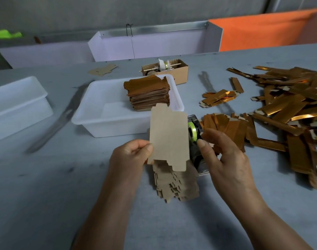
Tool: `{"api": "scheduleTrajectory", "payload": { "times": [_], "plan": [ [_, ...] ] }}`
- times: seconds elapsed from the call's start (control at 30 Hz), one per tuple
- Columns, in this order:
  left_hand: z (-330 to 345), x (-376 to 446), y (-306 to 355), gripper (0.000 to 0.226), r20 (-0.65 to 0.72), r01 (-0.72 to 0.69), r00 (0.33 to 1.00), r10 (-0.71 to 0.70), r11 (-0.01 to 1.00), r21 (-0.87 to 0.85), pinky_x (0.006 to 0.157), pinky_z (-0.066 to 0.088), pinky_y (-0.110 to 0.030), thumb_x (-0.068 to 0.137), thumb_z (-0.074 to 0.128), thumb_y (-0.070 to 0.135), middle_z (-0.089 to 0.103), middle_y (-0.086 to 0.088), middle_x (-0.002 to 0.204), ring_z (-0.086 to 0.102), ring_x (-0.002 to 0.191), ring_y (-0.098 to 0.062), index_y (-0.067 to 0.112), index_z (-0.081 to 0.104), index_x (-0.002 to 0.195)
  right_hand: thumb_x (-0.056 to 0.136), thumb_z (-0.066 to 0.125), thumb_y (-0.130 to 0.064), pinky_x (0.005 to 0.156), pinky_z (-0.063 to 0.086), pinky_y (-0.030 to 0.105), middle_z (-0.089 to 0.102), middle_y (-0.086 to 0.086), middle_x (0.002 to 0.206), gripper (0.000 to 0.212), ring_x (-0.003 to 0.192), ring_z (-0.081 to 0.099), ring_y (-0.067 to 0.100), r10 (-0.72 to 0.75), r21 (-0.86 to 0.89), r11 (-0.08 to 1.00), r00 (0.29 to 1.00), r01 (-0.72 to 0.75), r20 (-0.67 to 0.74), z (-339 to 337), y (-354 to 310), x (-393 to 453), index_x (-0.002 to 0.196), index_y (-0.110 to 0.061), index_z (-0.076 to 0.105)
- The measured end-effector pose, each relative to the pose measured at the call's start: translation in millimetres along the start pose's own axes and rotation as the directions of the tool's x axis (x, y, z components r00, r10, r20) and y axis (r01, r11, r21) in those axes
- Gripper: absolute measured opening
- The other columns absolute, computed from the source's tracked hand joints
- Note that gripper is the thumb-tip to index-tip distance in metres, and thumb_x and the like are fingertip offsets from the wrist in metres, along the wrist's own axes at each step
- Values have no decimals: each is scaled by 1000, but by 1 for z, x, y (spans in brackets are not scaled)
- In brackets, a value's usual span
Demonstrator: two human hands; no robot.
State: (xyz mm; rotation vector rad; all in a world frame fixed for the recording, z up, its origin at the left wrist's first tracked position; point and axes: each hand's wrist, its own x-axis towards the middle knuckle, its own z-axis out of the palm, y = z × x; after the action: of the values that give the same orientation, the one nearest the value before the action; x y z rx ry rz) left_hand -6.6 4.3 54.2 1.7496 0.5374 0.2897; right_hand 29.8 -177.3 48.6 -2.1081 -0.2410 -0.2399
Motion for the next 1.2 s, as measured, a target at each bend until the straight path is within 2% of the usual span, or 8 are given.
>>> {"api": "scheduleTrajectory", "payload": {
  "times": [0.1, 0.23, 0.33, 0.5, 0.67, 0.83, 1.0, 1.2],
  "plan": [
    [1, -7, 2, 9, 118, 58, 992, -47, 994, -91, 57, 48, -20, 87, 66, 17, 66, 4, 63, 56, 54, -4, 19, 73, 83, 75, 50, -57, 55, 44, 2, 62, -23, 85, 39, 79, 57, -14, 135, 281, 946, 984, -163, 116, 0, -9, -2, 110, -39, 54],
    [5, -14, 4, 20, 279, 131, 957, -79, 976, -174, 83, 55, -39, 77, 73, 30, 75, -7, 88, 70, 83, -21, 15, 73, 90, 86, 60, -17, 58, 53, 15, 72, -3, 78, 11, 73, 68, 3, 262, 588, 705, 916, -396, 303, -1, -14, 0, 95, -18, 67],
    [10, -15, 10, 53, 328, 176, 940, -93, 957, -231, 81, 56, -41, 56, 87, 37, 76, -4, 93, 73, 88, -23, 17, 70, 101, 79, 63, -16, 62, 56, 18, 72, 0, 77, 13, 71, 68, 7, 218, 586, 696, 899, -416, 379, -1, -14, -5, 91, -14, 67],
    [22, -18, 12, 26, 266, 143, 960, -87, 970, -198, 60, 55, -27, 72, 80, 21, 76, 1, 84, 73, 76, -16, 20, 72, 97, 81, 62, -17, 57, 51, 13, 72, 1, 81, 8, 76, 67, 7, 216, 552, 724, 897, -412, 386, -1, -10, -11, 87, -17, 68],
    [25, -20, 10, 21, 282, 173, 952, -116, 967, -187, 59, 57, -30, 78, 76, 19, 76, -2, 84, 73, 77, -22, 18, 72, 99, 85, 61, -17, 62, 51, 18, 68, 0, 81, 10, 78, 64, 5, 219, 479, 793, 910, -377, 353, -1, -6, -16, 81, -23, 68],
    [30, -26, 8, 18, 223, 186, 965, -140, 961, -203, 44, 47, -28, 81, 74, 18, 74, -9, 82, 68, 69, -30, 17, 70, 98, 82, 65, -26, 56, 46, 8, 61, -18, 77, 9, 76, 57, -5, 128, 241, 955, 973, -174, 194, -1, -8, -20, 82, -34, 60],
    [36, -30, 5, 13, 145, 105, 986, -81, 980, -168, 44, 51, -31, 81, 73, 16, 73, -2, 77, 70, 68, -25, 22, 72, 93, 73, 55, -52, 54, 46, 11, 60, -13, 78, 24, 67, 58, 3, -15, 189, 982, 992, -10, 128, 0, -21, -30, 92, -38, 48],
    [33, -37, 8, 15, 380, 220, 917, -123, 949, -224, 50, 51, -30, 88, 64, 26, 72, -8, 76, 68, 68, -23, 16, 74, 92, 80, 47, -50, 51, 46, 11, 61, -3, 66, 24, 66, 62, 4, -69, 249, 968, 993, 43, 97, 4, -20, -36, 96, -35, 54]
  ]
}}
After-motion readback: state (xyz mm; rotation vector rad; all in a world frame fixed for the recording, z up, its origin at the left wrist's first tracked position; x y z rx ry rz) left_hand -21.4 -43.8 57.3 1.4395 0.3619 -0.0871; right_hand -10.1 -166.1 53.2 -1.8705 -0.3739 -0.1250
